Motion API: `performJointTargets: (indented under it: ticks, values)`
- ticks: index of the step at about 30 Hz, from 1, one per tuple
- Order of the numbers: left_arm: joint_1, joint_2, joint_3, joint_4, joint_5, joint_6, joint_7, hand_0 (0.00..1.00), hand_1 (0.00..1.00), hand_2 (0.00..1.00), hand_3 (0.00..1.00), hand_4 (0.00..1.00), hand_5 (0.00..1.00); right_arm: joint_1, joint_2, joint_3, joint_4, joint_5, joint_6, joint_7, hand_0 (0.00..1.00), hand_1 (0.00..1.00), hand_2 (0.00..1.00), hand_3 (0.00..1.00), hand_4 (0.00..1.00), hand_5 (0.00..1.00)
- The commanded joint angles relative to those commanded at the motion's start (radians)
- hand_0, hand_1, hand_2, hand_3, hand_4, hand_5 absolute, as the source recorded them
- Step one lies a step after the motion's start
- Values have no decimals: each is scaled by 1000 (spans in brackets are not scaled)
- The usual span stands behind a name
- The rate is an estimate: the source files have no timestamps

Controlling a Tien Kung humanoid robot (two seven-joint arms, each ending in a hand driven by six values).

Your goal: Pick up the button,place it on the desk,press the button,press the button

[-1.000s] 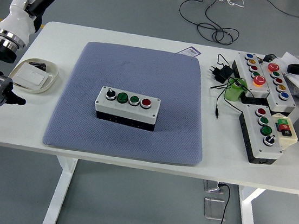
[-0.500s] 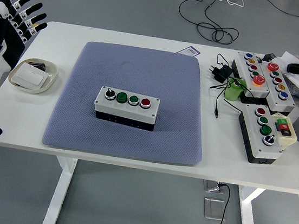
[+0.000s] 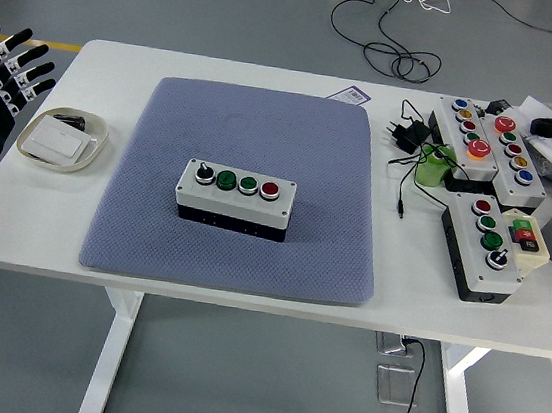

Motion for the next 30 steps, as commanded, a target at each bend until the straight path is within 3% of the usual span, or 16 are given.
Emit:
performJointTargets:
  ticks: [7, 30]
  values:
    - [24, -33, -5, -2, 30, -25, 20, 832, 841, 870, 897, 735, 998, -8, 4, 5, 0, 17, 1, 8, 643, 507, 547, 590, 240, 341]
    - [27, -57, -15, -4, 49, -19, 29, 829, 837, 870, 900, 735, 998, 11, 13, 13, 0, 28, 3, 13, 643, 507, 547, 590, 240, 341]
